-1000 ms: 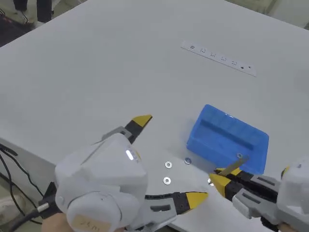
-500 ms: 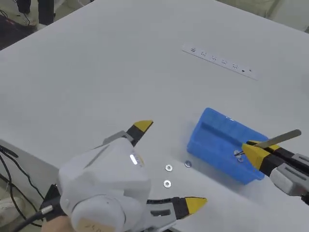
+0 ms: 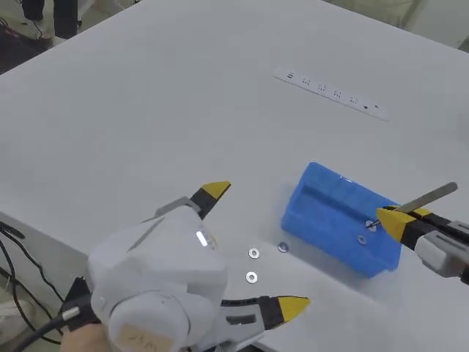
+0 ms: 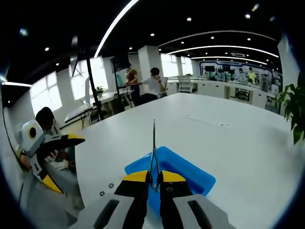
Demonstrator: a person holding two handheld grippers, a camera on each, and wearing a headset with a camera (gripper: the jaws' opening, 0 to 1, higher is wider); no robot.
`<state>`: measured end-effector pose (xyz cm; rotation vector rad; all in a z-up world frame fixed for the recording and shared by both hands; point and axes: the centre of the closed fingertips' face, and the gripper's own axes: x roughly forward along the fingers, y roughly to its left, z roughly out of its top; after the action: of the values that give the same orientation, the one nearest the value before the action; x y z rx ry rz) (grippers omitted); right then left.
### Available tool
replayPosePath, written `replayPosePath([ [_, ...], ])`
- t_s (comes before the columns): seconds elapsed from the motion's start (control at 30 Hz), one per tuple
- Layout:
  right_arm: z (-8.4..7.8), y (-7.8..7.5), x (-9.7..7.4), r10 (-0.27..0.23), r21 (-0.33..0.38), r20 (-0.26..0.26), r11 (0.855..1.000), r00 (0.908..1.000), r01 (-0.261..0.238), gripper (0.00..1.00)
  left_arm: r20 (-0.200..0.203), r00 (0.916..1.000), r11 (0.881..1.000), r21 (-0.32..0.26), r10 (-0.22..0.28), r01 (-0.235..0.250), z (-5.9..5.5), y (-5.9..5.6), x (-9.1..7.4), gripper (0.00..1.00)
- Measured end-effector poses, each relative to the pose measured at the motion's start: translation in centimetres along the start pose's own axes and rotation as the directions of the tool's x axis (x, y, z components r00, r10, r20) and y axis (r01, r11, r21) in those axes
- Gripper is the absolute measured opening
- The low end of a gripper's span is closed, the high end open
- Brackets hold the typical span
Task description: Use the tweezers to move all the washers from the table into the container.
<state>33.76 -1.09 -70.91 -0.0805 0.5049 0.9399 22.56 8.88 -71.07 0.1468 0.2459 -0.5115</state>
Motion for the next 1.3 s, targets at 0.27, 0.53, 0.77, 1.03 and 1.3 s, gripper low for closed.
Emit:
replayPosePath([
  [0.27, -0.5, -1.9, 1.4, -0.03, 0.031, -0.039, 0.999, 0.9988, 0.032, 0.04, -0.007, 1.0, 1.0, 0.001, -0.002, 0.002, -0.2, 0.0, 0.1, 0.92],
  [0.53, -2.4, -2.9, 3.3, -0.037, 0.061, -0.093, 0.997, 0.995, 0.043, 0.04, -0.006, 1.0, 1.0, -0.002, 0.003, -0.003, -0.2, 0.1, 0.0, 0.92],
  [0.77, -4.6, -3.4, 4.5, -0.04, 0.042, -0.143, 0.998, 0.9889, 0.047, 0.04, -0.019, 0.9998, 1.0, 0.001, -0.001, 0.001, -0.4, 0.0, 0.0, 0.9],
  [1.03, -5.3, -3.2, 4.5, -0.032, 0.068, -0.144, 0.997, 0.989, 0.042, 0.04, -0.02, 0.9998, 1.0, -0.003, -0.005, 0.004, -0.4, -0.1, 0.0, 0.89],
  [1.3, -5.5, -3.5, 4.7, -0.042, 0.087, -0.137, 0.995, 0.9897, 0.054, 0.04, -0.024, 0.9997, 1.0, -0.001, -0.007, 0.007, -0.4, -0.1, 0.0, 0.88],
])
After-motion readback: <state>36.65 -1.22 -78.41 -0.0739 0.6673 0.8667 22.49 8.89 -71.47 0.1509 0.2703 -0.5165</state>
